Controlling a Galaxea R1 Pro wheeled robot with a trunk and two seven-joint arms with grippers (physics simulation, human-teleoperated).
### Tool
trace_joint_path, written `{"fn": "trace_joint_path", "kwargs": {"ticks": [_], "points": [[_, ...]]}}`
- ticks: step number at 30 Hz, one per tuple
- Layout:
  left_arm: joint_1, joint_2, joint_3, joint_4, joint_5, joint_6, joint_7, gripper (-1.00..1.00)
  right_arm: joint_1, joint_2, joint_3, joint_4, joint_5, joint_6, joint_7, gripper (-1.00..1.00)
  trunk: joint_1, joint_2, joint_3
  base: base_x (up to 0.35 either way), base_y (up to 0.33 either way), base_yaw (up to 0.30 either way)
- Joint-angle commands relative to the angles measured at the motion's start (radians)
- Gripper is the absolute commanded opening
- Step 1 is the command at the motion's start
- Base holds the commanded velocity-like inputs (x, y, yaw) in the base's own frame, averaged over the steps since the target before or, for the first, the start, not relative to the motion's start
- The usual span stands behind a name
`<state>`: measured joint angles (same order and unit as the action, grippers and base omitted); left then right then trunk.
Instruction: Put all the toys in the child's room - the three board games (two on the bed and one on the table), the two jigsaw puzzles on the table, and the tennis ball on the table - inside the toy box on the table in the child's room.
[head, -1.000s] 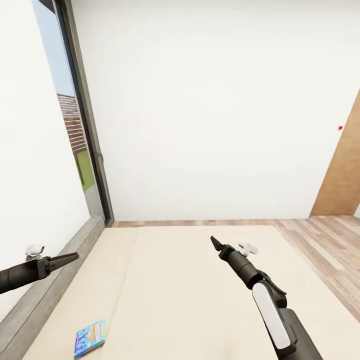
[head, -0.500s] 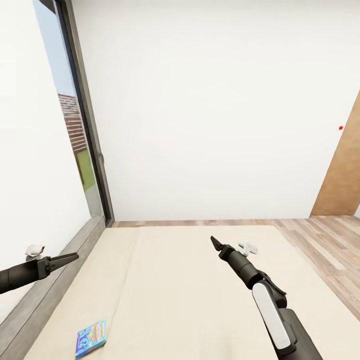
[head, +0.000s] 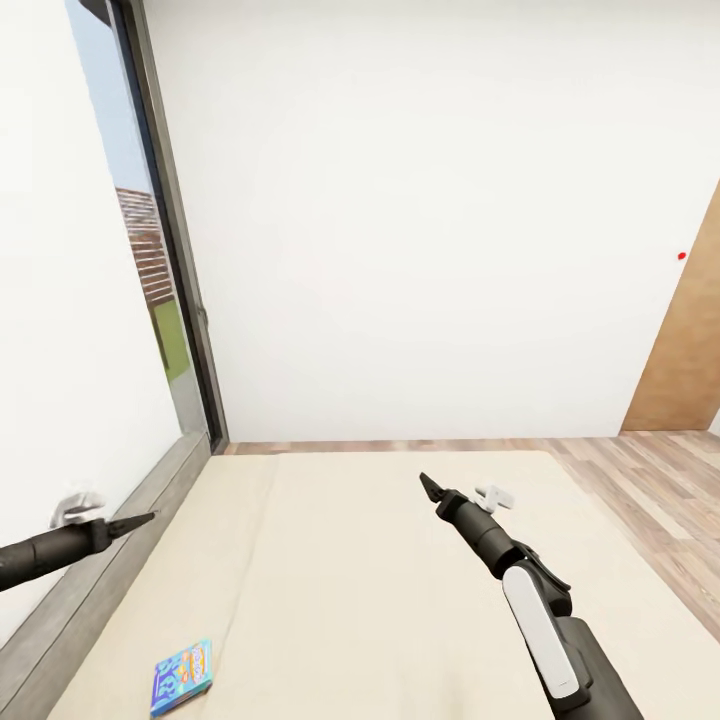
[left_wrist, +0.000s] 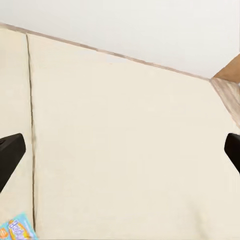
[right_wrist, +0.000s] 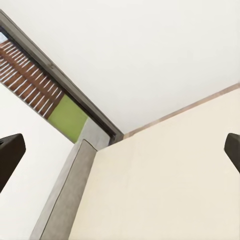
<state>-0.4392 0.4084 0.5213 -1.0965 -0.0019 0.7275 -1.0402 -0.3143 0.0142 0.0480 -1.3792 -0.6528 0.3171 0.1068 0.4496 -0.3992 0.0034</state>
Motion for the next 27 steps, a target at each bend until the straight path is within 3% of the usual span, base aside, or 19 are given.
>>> {"fn": "trace_joint_path", "kwargs": {"ticks": [1, 5, 8, 9, 11, 14, 18, 21, 23, 27], "points": [[-0.002, -0.003, 0.000, 0.009, 0.000, 0.009, 0.100, 1.00, 0.000, 0.001, 0.006, 0.000, -0.005, 0.004, 0.001, 1.00, 0.000, -0.001, 0.000, 0.000, 0.000, 0.000], [-0.006, -0.036, -0.003, 0.023, -0.002, 0.008, 0.369, 1.00, 0.000, 0.003, 0.035, 0.010, 0.000, 0.003, -0.011, 1.00, 0.000, -0.001, 0.000, 0.000, 0.000, 0.000], [-0.008, -0.070, -0.012, 0.027, -0.005, 0.002, 0.506, 1.00, -0.001, 0.009, 0.069, 0.021, 0.007, 0.009, -0.054, 1.00, 0.000, -0.001, 0.000, 0.000, 0.000, 0.000], [-0.009, -0.086, -0.028, 0.027, -0.006, 0.000, 0.569, 1.00, -0.003, 0.015, 0.094, 0.025, 0.015, 0.012, -0.099, 1.00, 0.000, -0.001, 0.000, 0.000, 0.000, 0.000], [-0.009, -0.098, -0.055, 0.028, -0.006, -0.002, 0.628, 1.00, -0.006, 0.022, 0.120, 0.027, 0.030, 0.014, -0.157, 1.00, 0.000, -0.001, 0.000, 0.000, 0.000, 0.000], [-0.009, -0.112, -0.147, 0.030, -0.005, -0.006, 0.744, 1.00, -0.023, 0.042, 0.169, 0.031, 0.065, 0.028, -0.337, 1.00, 0.000, -0.001, 0.000, 0.000, 0.000, 0.000], [-0.007, -0.117, -0.206, 0.033, -0.001, -0.023, 0.797, 1.00, -0.063, 0.082, 0.199, 0.037, 0.080, 0.133, -0.541, 1.00, 0.000, -0.001, 0.000, 0.000, 0.000, 0.000], [-0.006, -0.118, -0.220, 0.035, 0.000, -0.028, 0.808, 1.00, -0.078, 0.105, 0.204, 0.047, 0.078, 0.239, -0.640, 1.00, 0.000, -0.001, 0.000, 0.000, 0.000, 0.000], [-0.006, -0.119, -0.225, 0.036, 0.001, -0.029, 0.812, 1.00, -0.083, 0.121, 0.204, 0.056, 0.075, 0.306, -0.686, 1.00, 0.000, -0.001, 0.000, 0.000, 0.000, 0.000], [-0.006, -0.121, -0.231, 0.036, 0.002, -0.030, 0.811, 1.00, -0.088, 0.138, 0.202, 0.064, 0.063, 0.364, -0.721, 1.00, 0.000, -0.001, 0.000, 0.000, 0.000, 0.000]]}}
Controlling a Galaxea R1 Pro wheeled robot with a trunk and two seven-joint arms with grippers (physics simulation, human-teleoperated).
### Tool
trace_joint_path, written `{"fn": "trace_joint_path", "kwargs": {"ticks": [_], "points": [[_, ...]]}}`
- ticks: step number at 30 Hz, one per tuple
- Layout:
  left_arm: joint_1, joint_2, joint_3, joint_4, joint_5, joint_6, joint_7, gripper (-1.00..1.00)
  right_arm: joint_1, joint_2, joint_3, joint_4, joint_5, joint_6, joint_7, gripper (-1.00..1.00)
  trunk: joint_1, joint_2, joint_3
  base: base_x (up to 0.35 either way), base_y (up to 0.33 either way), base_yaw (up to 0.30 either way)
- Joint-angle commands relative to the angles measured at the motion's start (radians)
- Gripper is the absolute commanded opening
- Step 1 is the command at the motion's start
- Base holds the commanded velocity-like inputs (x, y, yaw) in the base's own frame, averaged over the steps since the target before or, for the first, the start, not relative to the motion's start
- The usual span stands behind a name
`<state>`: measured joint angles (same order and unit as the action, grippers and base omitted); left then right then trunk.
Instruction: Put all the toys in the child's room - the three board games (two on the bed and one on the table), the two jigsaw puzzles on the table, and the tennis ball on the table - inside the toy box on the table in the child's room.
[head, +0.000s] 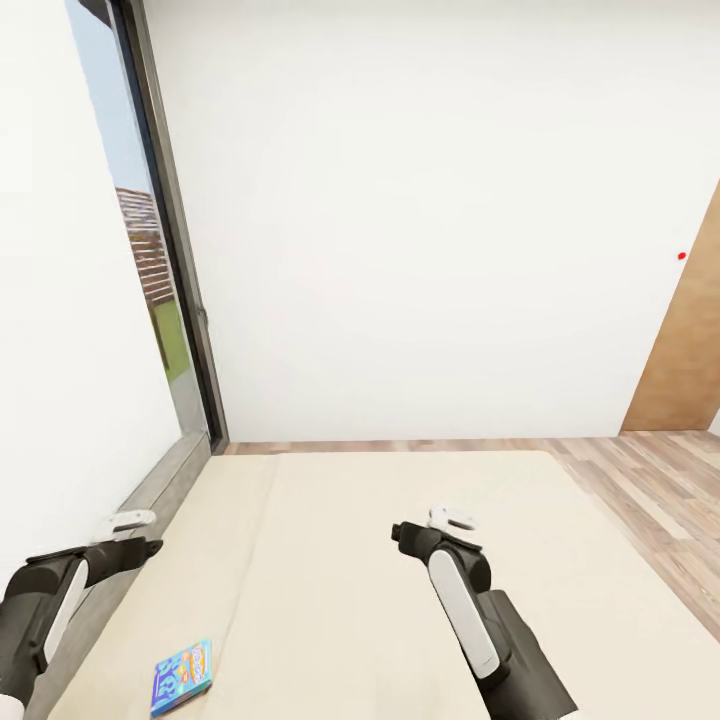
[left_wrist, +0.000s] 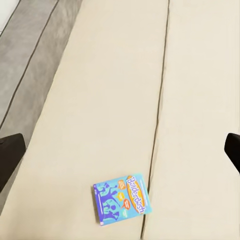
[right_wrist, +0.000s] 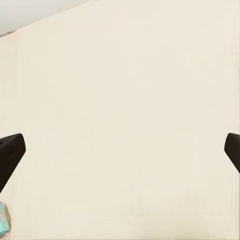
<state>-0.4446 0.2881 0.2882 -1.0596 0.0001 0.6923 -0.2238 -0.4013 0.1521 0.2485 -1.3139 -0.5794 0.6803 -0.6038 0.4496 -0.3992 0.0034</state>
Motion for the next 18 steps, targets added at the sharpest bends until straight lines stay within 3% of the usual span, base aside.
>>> {"fn": "trace_joint_path", "kwargs": {"ticks": [1, 18], "points": [[0.000, -0.001, 0.001, -0.001, 0.000, 0.006, -0.006, 1.00, -0.001, 0.001, 0.003, -0.001, -0.011, 0.006, -0.014, 1.00, 0.000, -0.001, 0.000, 0.000, 0.000, 0.000], [0.000, -0.007, -0.004, -0.005, -0.001, 0.007, -0.011, 1.00, -0.001, 0.008, 0.012, -0.066, -0.015, 0.027, -0.020, 1.00, 0.000, -0.001, 0.000, 0.000, 0.000, 0.000]]}}
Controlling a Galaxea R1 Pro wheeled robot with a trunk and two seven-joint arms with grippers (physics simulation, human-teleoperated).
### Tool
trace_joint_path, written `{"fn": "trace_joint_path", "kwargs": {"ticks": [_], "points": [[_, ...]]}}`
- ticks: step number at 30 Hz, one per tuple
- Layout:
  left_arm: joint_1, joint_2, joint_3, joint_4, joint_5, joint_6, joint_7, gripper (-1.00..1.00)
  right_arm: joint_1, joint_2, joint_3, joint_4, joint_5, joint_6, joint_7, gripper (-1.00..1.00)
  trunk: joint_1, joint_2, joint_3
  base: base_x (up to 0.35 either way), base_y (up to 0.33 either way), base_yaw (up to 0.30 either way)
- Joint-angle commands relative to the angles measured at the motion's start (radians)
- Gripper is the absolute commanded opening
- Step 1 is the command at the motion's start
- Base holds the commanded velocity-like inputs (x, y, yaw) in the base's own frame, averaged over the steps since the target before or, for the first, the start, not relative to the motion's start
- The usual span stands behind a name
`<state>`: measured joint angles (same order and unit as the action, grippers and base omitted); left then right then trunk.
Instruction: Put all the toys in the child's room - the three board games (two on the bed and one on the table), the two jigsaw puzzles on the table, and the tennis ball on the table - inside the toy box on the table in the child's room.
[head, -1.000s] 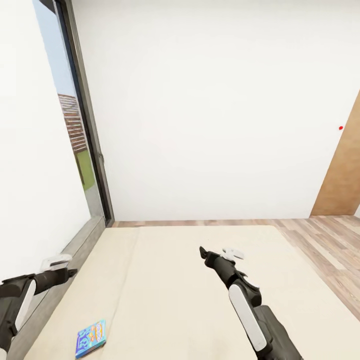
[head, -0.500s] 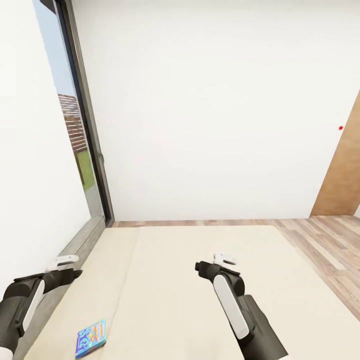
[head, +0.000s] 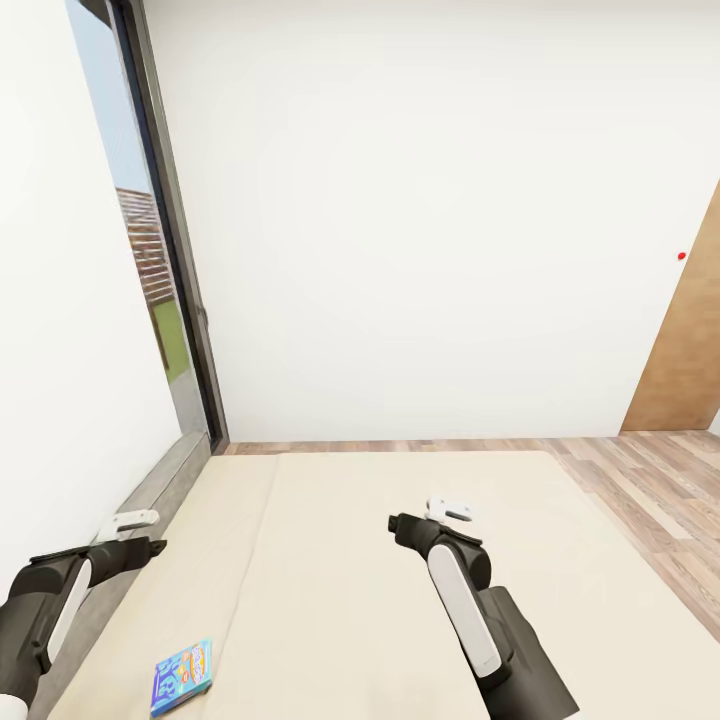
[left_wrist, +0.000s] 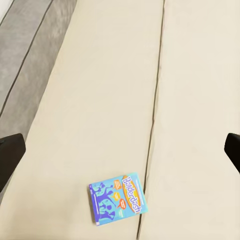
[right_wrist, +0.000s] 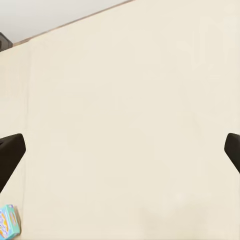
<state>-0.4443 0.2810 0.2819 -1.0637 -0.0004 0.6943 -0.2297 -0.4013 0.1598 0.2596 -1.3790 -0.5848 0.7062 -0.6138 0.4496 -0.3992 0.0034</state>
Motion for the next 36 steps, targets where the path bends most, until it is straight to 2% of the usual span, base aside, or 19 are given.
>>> {"fn": "trace_joint_path", "kwargs": {"ticks": [1, 10, 19, 36], "points": [[0.000, 0.000, 0.001, -0.001, 0.000, 0.005, -0.005, 1.00, -0.001, 0.000, 0.001, -0.001, -0.010, 0.000, -0.010, 1.00, 0.000, -0.001, 0.000, 0.000, 0.000, 0.000], [0.000, 0.001, -0.001, -0.001, 0.000, 0.005, -0.006, 1.00, -0.001, 0.000, 0.002, 0.001, -0.010, -0.007, -0.008, 1.00, 0.000, -0.001, 0.000, 0.000, 0.003, 0.000], [0.000, 0.001, -0.002, -0.001, 0.000, 0.006, -0.005, 1.00, -0.001, 0.000, 0.001, 0.007, -0.010, -0.009, -0.006, 1.00, 0.000, -0.001, 0.000, 0.000, 0.143, 0.000], [0.000, 0.000, -0.002, 0.000, -0.001, 0.006, -0.005, 1.00, -0.001, 0.001, 0.001, 0.018, -0.010, -0.010, -0.005, 1.00, 0.000, -0.001, 0.000, 0.000, 0.059, 0.000]]}}
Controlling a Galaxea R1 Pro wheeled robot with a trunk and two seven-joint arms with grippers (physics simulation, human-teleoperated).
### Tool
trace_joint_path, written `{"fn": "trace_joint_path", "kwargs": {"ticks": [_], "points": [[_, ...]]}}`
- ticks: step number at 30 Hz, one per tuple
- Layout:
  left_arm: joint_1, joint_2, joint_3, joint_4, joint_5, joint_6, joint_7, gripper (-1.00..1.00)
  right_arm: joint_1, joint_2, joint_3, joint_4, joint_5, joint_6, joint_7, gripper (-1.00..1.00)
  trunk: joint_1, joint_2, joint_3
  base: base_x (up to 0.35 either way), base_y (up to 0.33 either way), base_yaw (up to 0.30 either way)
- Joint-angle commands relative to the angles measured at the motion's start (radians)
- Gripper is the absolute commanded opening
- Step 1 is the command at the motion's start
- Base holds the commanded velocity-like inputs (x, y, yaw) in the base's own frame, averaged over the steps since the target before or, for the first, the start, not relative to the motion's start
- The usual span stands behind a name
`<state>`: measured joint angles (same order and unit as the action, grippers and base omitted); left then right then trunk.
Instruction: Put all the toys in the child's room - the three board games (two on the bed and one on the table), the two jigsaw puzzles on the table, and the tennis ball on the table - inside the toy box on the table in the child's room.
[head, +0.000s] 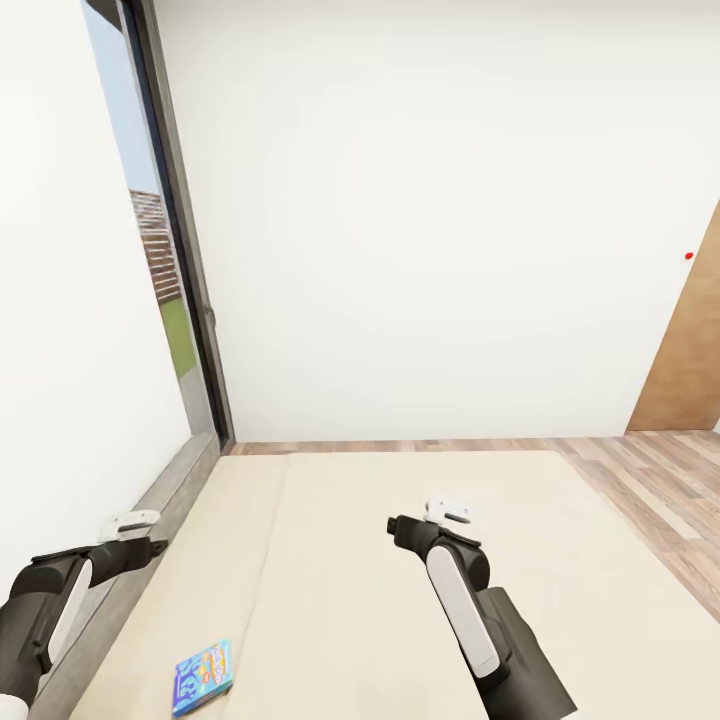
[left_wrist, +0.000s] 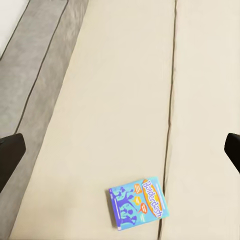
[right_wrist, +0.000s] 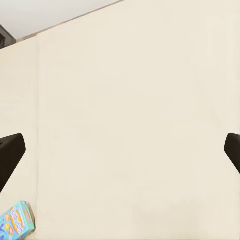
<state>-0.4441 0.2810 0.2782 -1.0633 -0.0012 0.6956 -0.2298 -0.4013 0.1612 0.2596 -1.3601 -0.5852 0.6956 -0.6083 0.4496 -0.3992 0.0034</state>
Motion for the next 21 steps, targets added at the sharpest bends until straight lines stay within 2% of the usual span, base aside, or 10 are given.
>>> {"fn": "trace_joint_path", "kwargs": {"ticks": [1, 9, 17, 21], "points": [[0.000, 0.000, 0.002, -0.001, 0.000, 0.005, -0.005, 1.00, -0.001, 0.000, 0.001, 0.000, -0.010, 0.001, -0.010, 1.00, 0.000, -0.001, 0.000, 0.000, 0.004, 0.000], [0.000, 0.000, 0.001, -0.001, 0.000, 0.006, -0.006, 1.00, -0.001, 0.000, 0.001, 0.001, -0.010, -0.018, -0.011, 1.00, 0.000, -0.001, 0.000, -0.021, 0.096, 0.000], [-0.001, -0.002, -0.009, 0.000, 0.002, 0.014, -0.012, 1.00, -0.001, 0.007, 0.009, 0.030, -0.010, -0.023, -0.011, 1.00, 0.000, -0.001, -0.001, -0.004, 0.024, 0.000], [-0.001, -0.018, -0.020, 0.006, 0.003, 0.021, -0.018, 1.00, -0.002, 0.013, 0.012, 0.056, -0.011, -0.018, -0.012, 1.00, 0.000, -0.001, -0.003, 0.000, 0.003, 0.000]]}}
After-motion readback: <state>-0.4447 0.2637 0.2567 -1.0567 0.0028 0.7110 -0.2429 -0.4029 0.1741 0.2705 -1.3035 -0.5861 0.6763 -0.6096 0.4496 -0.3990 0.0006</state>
